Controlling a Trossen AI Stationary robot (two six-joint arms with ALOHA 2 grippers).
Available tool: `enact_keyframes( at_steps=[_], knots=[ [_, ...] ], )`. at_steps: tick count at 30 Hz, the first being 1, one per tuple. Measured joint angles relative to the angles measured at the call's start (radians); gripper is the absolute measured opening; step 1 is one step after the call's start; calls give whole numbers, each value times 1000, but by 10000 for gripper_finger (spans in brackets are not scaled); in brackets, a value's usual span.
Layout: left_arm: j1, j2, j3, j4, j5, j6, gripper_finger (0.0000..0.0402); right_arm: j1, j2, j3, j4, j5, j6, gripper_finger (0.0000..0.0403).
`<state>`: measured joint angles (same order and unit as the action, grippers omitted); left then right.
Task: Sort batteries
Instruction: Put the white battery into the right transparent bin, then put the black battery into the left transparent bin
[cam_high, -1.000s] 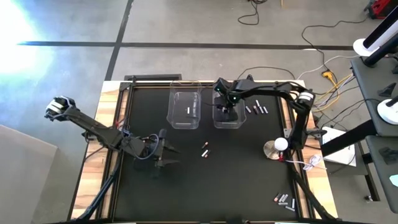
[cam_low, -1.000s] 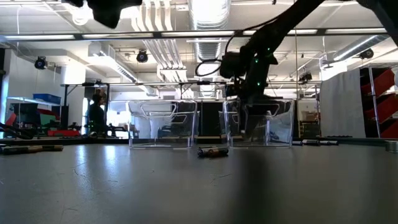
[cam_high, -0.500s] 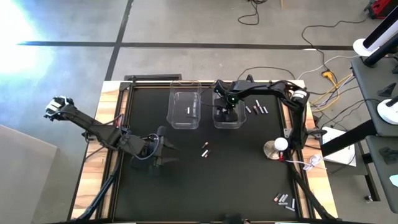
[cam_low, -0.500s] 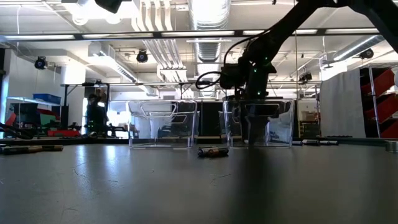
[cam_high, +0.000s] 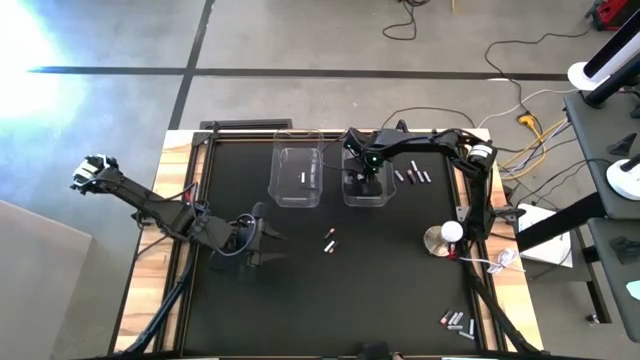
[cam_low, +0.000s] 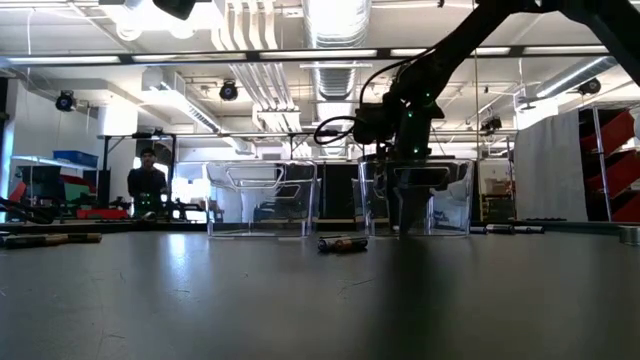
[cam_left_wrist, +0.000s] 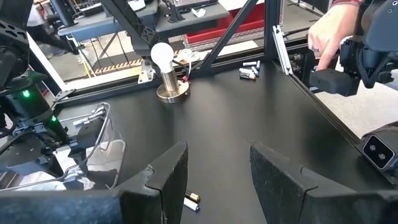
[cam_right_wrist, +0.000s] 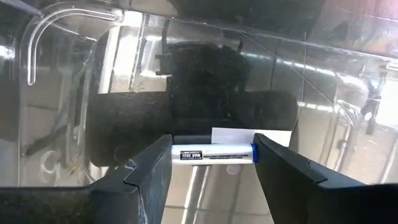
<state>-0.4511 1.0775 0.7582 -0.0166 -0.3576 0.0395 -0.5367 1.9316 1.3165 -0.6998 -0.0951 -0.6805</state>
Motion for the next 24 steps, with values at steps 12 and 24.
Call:
enact_keyframes(
  at_steps=[12, 24],
  knots=[
    [0, 0, 0, 0, 0, 3, 152, 48, -117, 137, -155, 149, 56, 297],
    [0, 1, -1, -2, 0, 22, 152, 400, -370, 81, -95, 148, 373, 292]
  ],
)
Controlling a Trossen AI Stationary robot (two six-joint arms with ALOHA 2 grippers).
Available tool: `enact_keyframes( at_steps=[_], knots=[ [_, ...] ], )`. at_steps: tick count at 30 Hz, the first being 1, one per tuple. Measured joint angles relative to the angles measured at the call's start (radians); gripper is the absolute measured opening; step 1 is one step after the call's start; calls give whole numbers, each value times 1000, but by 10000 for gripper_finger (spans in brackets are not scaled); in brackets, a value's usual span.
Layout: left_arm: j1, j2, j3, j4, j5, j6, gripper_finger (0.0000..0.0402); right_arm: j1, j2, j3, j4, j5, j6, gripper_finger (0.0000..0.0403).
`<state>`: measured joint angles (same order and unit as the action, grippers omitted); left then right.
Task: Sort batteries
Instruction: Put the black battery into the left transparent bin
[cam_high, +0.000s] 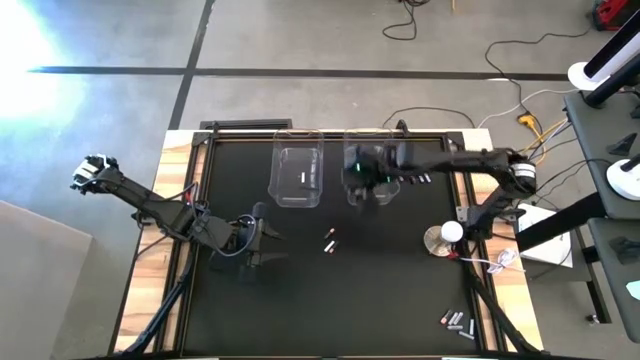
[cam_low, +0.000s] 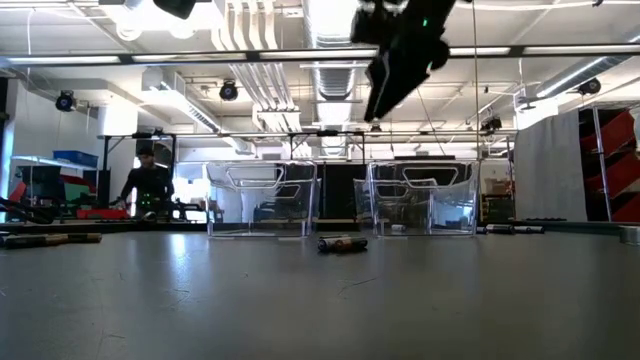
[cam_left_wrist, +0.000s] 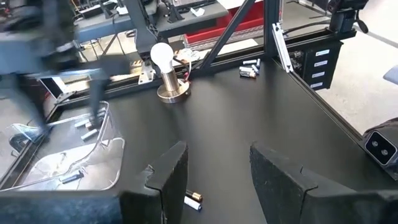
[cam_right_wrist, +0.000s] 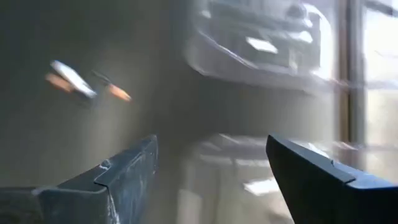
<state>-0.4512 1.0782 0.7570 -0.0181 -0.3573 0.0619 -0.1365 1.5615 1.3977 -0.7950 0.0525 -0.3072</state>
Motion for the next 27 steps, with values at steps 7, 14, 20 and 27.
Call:
enact_keyframes(
  at_steps=[7, 14, 20, 27],
  knots=[
    [0, 0, 0, 0, 0, 6, 152, 274, 40, -139, 256, 80, 370, 262],
    [0, 0, 0, -4, 0, 6, 152, 468, 133, -198, 341, 412, 728, 273],
    [0, 0, 0, -8, 0, 28, 152, 555, 215, -351, 652, 586, 878, 321],
    [0, 0, 0, -14, 0, 31, 152, 571, 311, -517, 1025, 698, 931, 342]
  ],
)
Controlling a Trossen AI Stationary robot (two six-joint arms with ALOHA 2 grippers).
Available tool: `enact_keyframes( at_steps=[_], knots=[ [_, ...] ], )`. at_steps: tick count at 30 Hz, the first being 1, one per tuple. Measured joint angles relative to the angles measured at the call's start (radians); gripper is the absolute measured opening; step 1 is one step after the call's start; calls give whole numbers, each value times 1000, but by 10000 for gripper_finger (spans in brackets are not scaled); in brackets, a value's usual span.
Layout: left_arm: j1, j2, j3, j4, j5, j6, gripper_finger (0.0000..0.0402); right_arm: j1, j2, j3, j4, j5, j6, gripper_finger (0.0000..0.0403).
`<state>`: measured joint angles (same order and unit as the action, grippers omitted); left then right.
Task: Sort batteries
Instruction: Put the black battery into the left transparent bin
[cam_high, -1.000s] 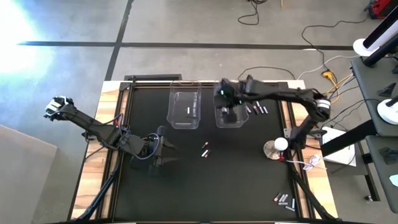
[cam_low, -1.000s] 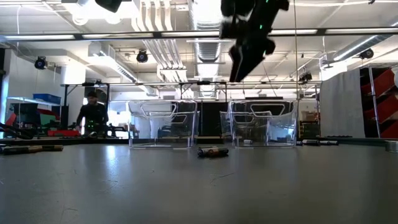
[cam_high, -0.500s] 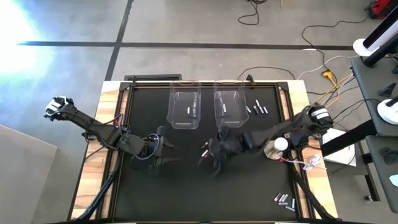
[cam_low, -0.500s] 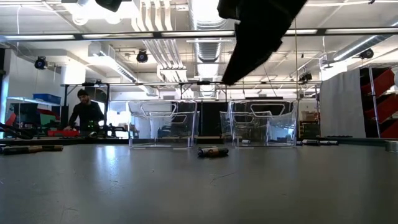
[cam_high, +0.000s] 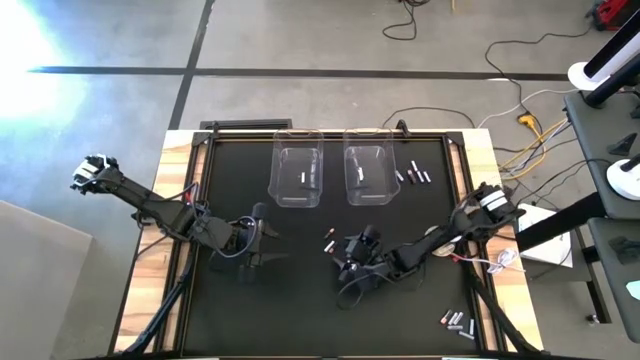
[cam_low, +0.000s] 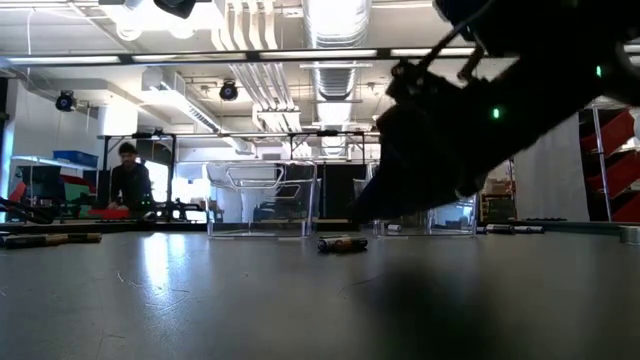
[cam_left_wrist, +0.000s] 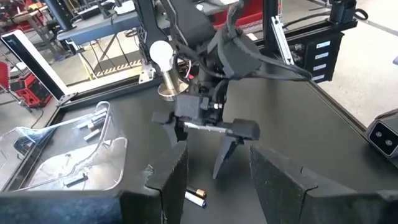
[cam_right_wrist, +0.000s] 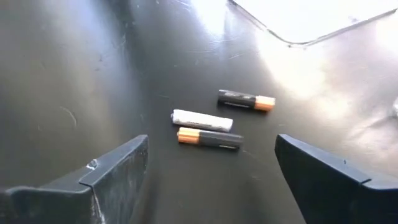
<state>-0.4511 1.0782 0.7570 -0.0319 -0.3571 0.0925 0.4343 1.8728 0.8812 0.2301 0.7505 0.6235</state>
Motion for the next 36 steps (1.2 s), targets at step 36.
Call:
enact_keyframes(
  at_steps=[36],
  knots=[
    [0, 0, 0, 0, 0, -4, 152, -47, 170, 15, 194, 94, 106, 266]
  ],
)
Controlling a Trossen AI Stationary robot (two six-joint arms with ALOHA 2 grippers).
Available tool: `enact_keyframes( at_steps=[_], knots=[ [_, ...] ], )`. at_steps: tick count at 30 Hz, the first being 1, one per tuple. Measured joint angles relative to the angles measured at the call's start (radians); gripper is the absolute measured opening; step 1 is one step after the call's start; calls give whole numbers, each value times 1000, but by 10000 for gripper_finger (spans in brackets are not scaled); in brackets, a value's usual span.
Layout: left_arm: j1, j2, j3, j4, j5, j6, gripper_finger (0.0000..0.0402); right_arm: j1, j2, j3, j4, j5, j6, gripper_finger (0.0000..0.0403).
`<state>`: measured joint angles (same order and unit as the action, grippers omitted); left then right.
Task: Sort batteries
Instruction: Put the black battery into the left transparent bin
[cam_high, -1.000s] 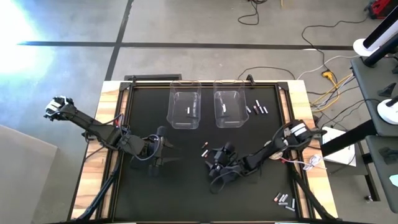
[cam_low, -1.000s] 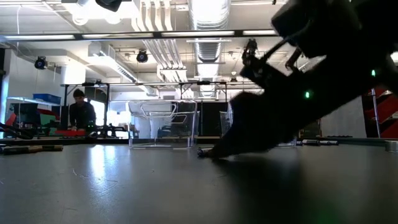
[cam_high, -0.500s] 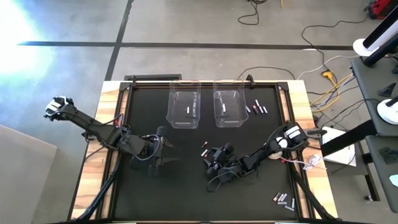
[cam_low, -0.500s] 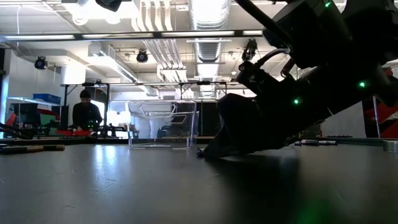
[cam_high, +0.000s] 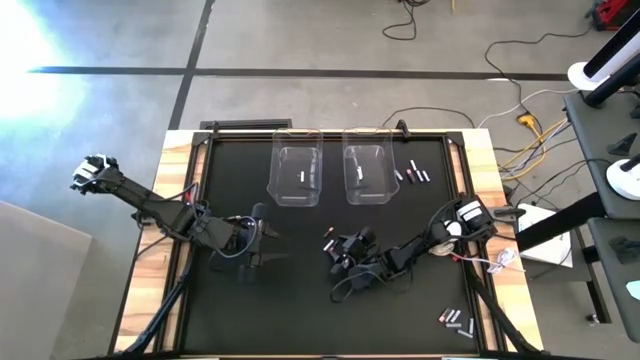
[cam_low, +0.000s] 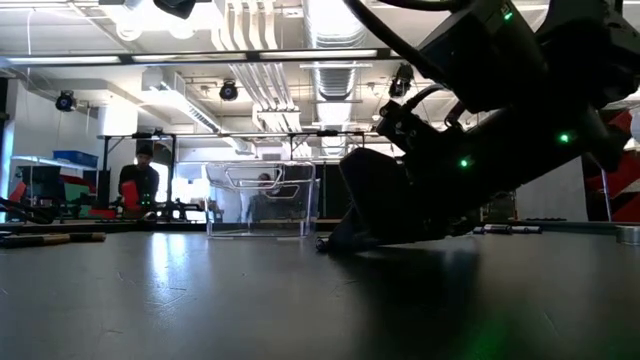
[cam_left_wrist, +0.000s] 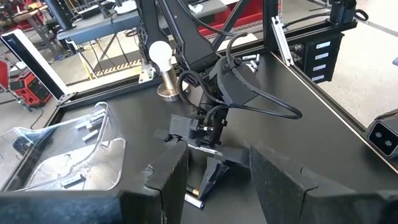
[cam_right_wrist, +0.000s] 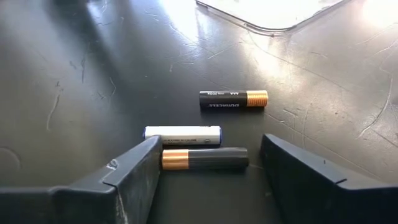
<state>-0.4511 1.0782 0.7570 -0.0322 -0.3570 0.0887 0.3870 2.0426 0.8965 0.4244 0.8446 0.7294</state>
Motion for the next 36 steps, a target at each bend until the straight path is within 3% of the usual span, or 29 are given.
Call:
enact_keyframes(
  at_steps=[10, 21, 36],
  knots=[
    [0, 0, 0, 1, 0, 0, 152, 0, 32, -1, 5, -12, -1, 234],
    [0, 0, 0, 1, 0, 1, 152, 2, 27, -1, -15, -61, -31, 227],
    [35, 153, -10, 41, -167, 95, 152, 8, -314, -8, -329, -244, -212, 206]
  ],
)
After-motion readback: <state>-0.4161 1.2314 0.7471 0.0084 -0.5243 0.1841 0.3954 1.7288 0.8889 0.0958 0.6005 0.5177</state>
